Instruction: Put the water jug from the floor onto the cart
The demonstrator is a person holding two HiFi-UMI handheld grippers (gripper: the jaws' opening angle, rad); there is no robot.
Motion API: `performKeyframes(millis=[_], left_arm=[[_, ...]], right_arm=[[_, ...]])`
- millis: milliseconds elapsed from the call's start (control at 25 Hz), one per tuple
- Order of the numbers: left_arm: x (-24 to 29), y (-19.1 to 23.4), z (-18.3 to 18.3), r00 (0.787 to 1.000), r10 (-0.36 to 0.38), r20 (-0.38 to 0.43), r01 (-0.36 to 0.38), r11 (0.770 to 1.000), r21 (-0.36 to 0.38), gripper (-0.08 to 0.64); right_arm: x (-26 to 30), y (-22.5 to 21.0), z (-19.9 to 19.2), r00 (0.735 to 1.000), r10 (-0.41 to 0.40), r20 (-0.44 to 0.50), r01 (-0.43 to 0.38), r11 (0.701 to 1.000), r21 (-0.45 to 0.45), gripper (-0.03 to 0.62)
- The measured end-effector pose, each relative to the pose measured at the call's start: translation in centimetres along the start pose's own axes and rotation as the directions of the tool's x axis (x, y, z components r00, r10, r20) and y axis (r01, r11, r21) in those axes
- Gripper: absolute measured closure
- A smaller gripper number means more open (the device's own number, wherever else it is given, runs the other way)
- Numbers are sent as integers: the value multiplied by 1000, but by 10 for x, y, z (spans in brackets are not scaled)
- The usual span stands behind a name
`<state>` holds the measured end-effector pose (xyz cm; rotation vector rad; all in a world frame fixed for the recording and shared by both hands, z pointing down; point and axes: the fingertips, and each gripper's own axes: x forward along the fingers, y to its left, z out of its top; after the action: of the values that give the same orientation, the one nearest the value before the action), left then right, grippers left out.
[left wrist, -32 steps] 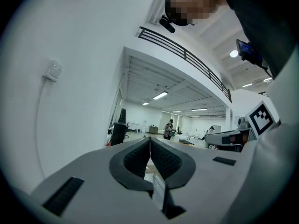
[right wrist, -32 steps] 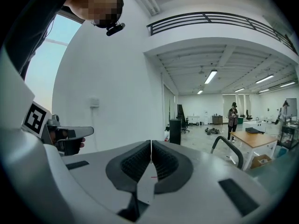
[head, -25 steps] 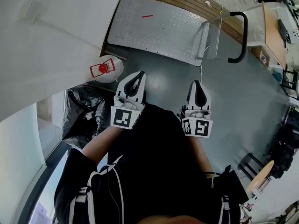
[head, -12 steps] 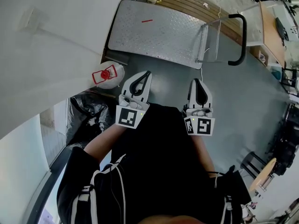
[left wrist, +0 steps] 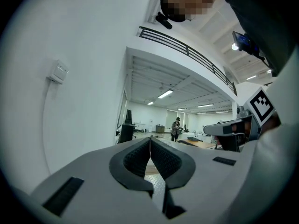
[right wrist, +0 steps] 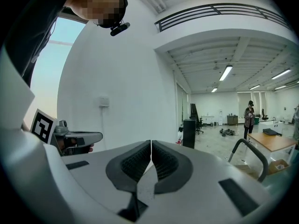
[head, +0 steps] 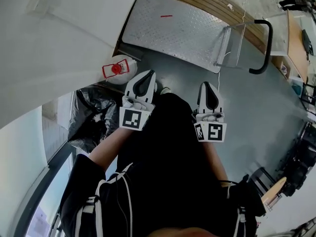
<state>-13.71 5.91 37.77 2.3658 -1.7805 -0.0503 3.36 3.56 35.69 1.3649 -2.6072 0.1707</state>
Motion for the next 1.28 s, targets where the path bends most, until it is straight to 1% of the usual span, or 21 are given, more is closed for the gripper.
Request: performKeyframes(millis=[120,200,280,400,520,640,680,760,840,880,920,1000,1040,1080,1200,1280], left_arm=[[-9,7,-6,999,36,-12,-36,999,16,541],[-14,7,-10,999,37,-27,-36,998,44,541],[-17,6,-20,998,25,-58,-22,998,55,541],[-14,5,-49,992,9,-123,-4,999,38,540],[-14,18,-80,981,50,-186,-50,999,5,538],[-16,34,-114,958,80,-274,-91,995,-28,529],[-16,40,-125,950,79,-302,-95,995,-37,509],[-18,54,-148,932,86,-353,-111,992,-52,491],[-22,70,-170,907,104,-407,-150,985,-83,475],[-25,79,-182,891,116,-438,-182,977,-113,455],[-27,88,-194,873,127,-470,-221,964,-151,443],[-30,103,-217,835,141,-531,-293,932,-213,417],[-31,108,-228,818,146,-557,-315,923,-222,409],[-31,113,-238,802,149,-579,-327,920,-216,397],[-32,124,-267,760,159,-630,-339,924,-175,390],[-32,135,-289,732,165,-661,-361,917,-171,386]], right_arm=[[4,2,2,1000,27,10,-27,1000,4,572],[6,5,7,999,44,25,-44,999,-4,572],[6,11,14,997,67,50,-65,997,-31,572],[2,25,31,986,128,104,-116,987,-110,572],[4,36,47,971,179,156,-155,976,-151,572],[7,36,46,972,181,149,-158,975,-154,572],[7,34,46,973,174,149,-151,976,-156,572],[7,29,47,975,156,156,-130,978,-165,572],[6,27,48,976,145,164,-114,977,-182,572],[6,26,48,976,142,164,-110,976,-189,572],[7,24,48,977,138,163,-106,975,-193,572],[11,21,47,979,130,159,-98,976,-193,572],[13,20,47,980,125,156,-94,977,-192,572],[15,19,47,981,120,154,-90,977,-191,572],[21,18,47,982,112,152,-82,978,-192,572],[28,20,43,983,117,144,-88,977,-193,572]])
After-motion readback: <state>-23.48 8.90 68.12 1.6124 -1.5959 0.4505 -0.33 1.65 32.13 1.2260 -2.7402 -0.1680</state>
